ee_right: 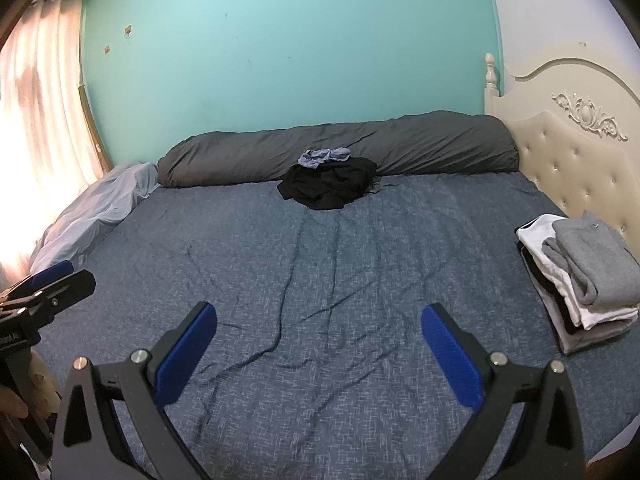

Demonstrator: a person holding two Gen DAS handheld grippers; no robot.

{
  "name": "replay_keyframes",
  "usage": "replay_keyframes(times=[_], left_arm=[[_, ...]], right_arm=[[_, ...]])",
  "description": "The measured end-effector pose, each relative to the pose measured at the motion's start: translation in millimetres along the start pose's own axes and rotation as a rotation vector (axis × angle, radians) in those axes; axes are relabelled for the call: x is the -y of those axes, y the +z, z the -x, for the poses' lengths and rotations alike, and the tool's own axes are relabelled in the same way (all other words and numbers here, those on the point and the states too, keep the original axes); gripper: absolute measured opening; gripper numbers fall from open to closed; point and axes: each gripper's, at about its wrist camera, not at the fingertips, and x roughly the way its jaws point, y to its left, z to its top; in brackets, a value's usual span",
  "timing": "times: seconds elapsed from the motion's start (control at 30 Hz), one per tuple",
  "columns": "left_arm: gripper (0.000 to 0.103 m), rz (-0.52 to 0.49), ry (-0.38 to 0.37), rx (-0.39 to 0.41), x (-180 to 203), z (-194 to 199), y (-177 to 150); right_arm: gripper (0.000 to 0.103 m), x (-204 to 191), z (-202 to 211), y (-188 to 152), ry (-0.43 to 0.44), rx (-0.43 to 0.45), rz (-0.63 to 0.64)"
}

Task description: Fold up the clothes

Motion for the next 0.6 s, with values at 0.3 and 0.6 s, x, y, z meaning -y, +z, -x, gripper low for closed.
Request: replay_keyframes(times=[0.3, 0.6], left_arm=[[0.103, 0.006, -0.006, -0.004, -1.7, -8.4, 1.9], [0.103, 0.009, -0.002, -0.006, -5.7, -19.9, 4.3]], right_arm=[[0.103, -0.6, -9.6, 1.9, 0.000, -0.010, 0.005], [0.103, -1.3, -24.0, 4.9, 0.005, -0.021, 0.010]])
